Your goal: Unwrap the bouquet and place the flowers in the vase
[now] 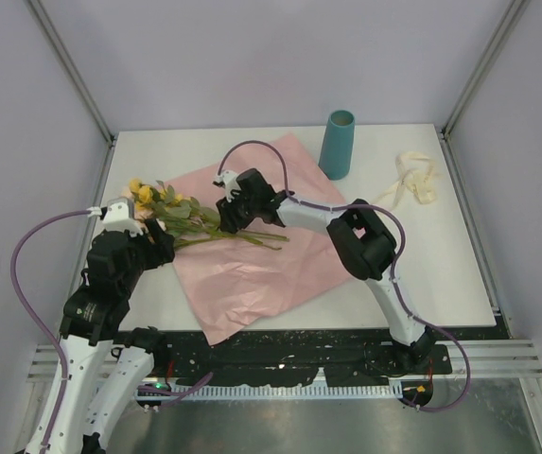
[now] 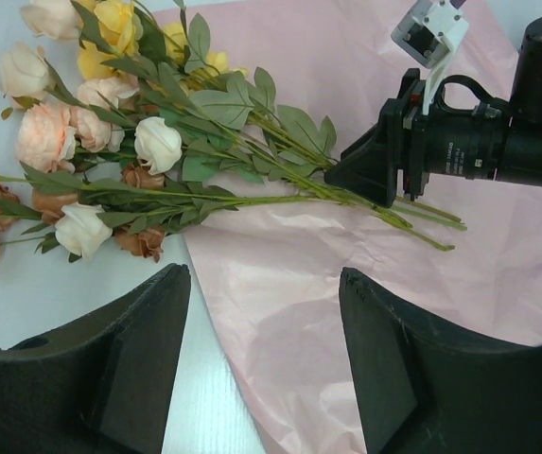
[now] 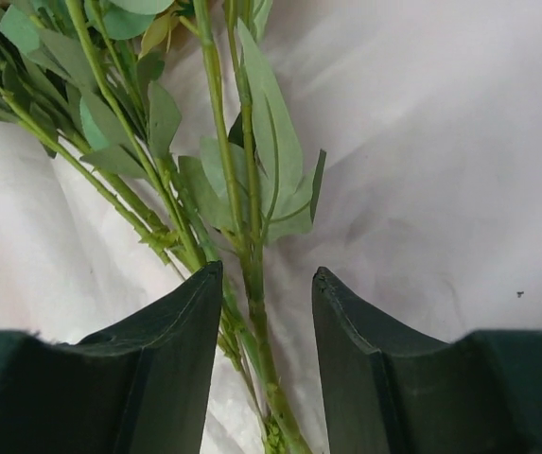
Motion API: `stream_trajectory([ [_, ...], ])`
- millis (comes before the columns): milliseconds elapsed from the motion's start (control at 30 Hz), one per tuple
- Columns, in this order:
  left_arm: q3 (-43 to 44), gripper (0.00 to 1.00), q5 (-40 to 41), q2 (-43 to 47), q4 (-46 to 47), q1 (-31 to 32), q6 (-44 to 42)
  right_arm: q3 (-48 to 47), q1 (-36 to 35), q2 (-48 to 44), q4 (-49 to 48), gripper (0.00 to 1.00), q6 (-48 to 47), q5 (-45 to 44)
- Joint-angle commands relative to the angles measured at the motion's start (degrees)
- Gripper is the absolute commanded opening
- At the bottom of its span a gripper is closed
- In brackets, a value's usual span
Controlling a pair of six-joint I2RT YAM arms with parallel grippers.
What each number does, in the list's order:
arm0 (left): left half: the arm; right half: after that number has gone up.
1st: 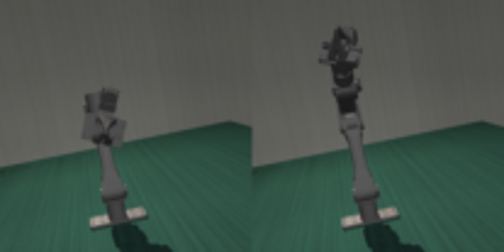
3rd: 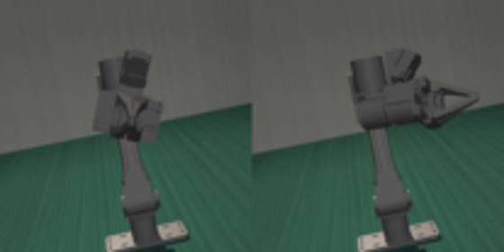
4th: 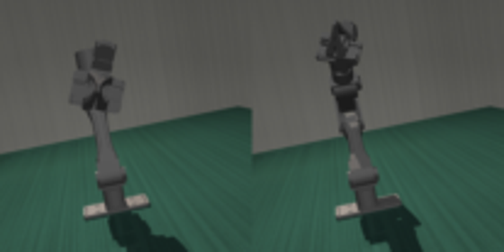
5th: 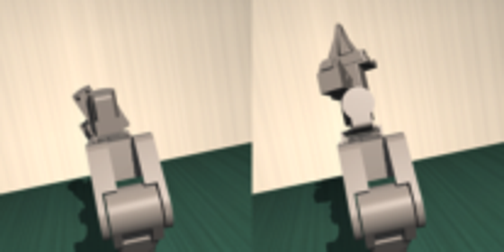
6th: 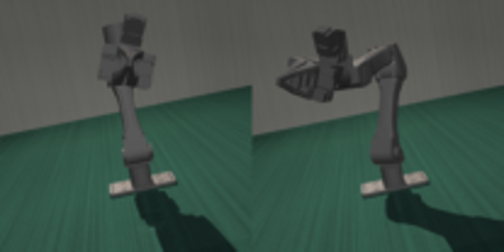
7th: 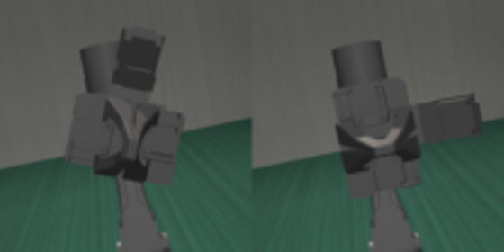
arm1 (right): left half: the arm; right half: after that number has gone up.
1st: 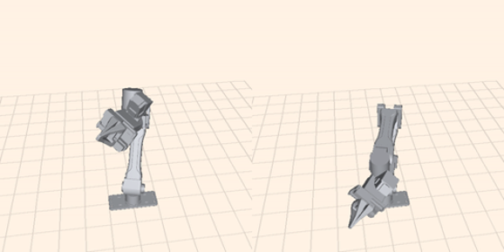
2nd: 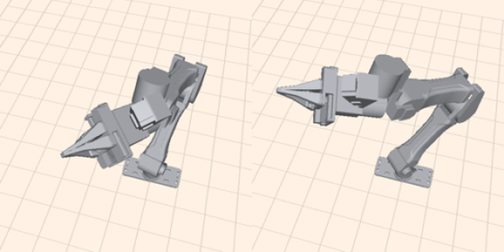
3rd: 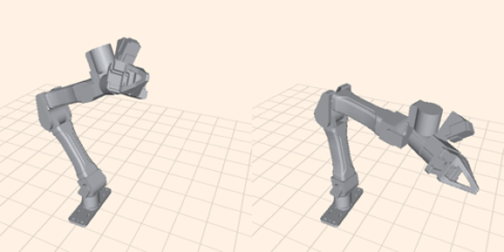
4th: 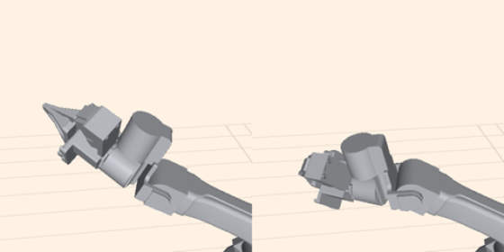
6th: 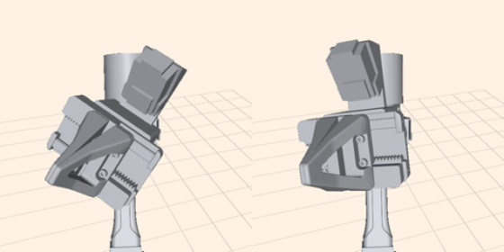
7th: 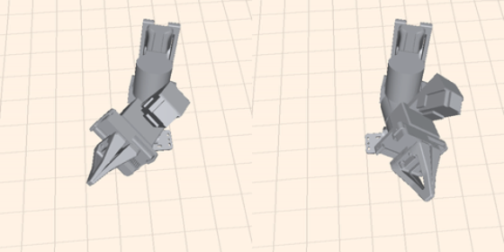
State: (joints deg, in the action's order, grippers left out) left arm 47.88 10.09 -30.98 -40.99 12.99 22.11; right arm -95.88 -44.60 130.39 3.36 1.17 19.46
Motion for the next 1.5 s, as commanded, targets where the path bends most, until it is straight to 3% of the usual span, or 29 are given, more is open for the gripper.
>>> stream_trajectory([
  [0, 0.02, 0.68, 1.08, 0.40, 1.88, -0.25, 0.04, -5.98, -1.01, 1.97, 4.55, 0.48, -0.91, -1.79],
  [200, 0.02, 0.68, 1.25, 0.75, 1.97, -0.25, 0.04, -5.29, -1.54, 1.27, 4.38, 0.41, -2.31, -3.20],
  [600, -0.15, 0.68, 1.43, 0.92, 1.97, -0.25, -0.05, -0.63, -1.72, -6.27, -5.98, 0.06, -1.26, -2.50],
  [1100, -0.33, 0.68, 1.08, 1.10, 2.32, -0.25, -0.05, 7.10, -1.81, -16.38, -14.16, 0.06, 0.59, -1.97],
  [1367, -0.50, 0.68, 0.90, 1.10, 2.41, -0.16, -0.14, 17.03, -1.46, -28.33, -32.42, 0.05, -0.20, -9.26],
  [1467, -0.50, 0.68, 0.64, 1.19, 2.50, -0.25, -0.14, 17.48, -0.93, -31.24, -35.17, 0.05, -2.82, -12.69],
])
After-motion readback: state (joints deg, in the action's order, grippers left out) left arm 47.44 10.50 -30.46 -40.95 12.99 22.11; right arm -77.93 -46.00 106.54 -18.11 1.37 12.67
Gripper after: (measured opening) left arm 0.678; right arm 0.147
